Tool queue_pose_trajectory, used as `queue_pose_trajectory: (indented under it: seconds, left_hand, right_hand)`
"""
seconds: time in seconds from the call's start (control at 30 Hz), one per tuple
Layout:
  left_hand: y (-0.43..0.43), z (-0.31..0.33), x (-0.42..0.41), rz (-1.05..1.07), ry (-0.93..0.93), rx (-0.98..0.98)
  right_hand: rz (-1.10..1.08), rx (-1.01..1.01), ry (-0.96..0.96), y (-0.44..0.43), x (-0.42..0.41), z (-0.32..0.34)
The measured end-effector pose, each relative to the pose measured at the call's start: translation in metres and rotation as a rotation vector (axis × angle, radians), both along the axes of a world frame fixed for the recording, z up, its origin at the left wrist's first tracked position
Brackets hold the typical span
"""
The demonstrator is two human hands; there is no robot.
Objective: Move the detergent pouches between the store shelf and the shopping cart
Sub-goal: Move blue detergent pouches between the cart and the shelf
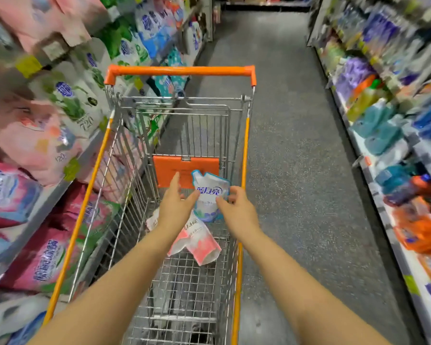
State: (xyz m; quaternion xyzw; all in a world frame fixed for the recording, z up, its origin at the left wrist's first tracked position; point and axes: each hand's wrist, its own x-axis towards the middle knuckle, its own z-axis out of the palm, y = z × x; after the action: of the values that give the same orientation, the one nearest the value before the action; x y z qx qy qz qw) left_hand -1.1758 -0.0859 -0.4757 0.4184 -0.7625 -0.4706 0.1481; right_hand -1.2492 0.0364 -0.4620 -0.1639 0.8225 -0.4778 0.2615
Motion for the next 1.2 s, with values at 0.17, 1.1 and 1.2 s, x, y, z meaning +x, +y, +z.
queue_pose_trajectory:
  seconds: [0.17, 1.1, 1.2]
  left_hand:
    - [-0.073, -0.082, -0.057, -0.079, -0.179, 0.117]
    - [-0.143, -0.211, -0.132, -0.021, -0.103, 0.333]
    - [-0.144, -0.185, -0.126, -0.073, -0.070, 0.261]
  right_hand:
    - [0.025, 0.206, -0.007, -0.095, -0.053, -0.072]
    - [0.296, 0.867, 0.435, -0.157, -0.126, -0.161]
    - [0.303, 0.806, 0.484, -0.148, -0.123, -0.144]
